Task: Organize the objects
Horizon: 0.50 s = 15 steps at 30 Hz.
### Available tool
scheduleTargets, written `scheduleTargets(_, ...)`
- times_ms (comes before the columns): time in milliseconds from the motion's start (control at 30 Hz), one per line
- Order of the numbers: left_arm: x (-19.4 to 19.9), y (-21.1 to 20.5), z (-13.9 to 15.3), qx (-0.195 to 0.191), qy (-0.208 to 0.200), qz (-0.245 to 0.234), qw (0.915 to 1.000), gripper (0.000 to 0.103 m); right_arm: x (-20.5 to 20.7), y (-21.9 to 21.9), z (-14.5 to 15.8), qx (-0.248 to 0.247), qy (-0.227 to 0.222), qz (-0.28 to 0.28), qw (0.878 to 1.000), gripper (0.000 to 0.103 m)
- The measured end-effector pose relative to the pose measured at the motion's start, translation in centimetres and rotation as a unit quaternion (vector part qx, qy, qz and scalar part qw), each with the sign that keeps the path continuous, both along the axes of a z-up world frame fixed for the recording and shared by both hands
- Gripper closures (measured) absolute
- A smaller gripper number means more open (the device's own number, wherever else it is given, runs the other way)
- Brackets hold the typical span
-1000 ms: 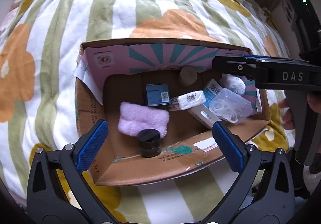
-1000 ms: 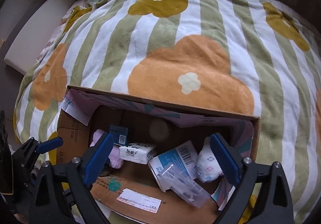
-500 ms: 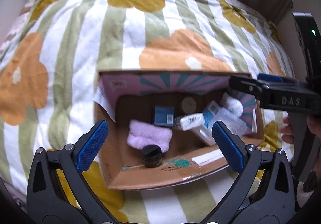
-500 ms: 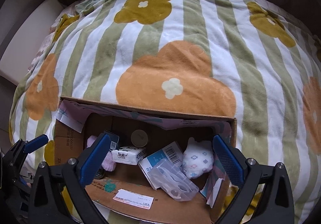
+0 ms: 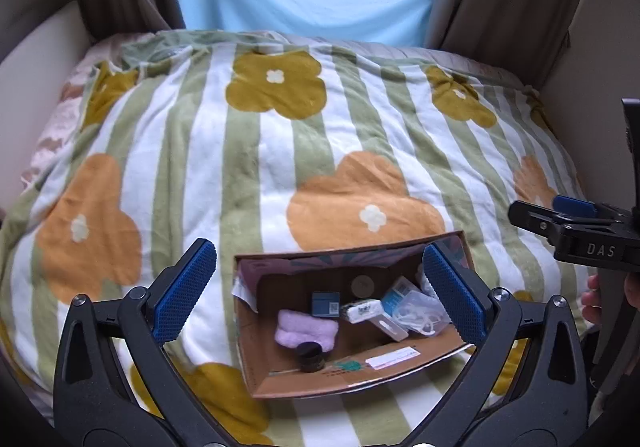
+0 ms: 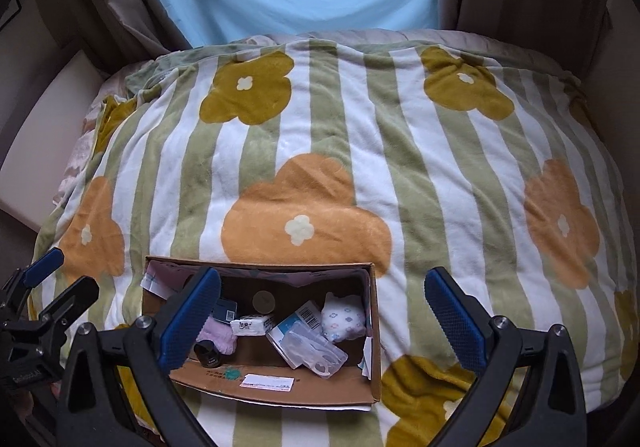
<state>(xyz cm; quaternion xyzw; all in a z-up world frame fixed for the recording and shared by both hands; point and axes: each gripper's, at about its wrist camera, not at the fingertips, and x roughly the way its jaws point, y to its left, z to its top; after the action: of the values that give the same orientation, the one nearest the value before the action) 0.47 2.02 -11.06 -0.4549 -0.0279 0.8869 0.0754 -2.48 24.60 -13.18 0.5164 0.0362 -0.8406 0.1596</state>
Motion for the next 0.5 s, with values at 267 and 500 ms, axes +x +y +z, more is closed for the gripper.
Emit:
scheduleTargets(267,-0.2,-0.3,0.4,-0.003,0.006,0.006,1.0000,0.000,0.5,0.4,0.8,0.013,0.016,-0.007,1.000,0.001)
scheduleTargets(500,-0.1,-0.4,0.2,0.004,0.003,0.012,0.9999,0.000,0.5,-0.1,1.4,0.015,0.026,-0.002,1.000,0.001)
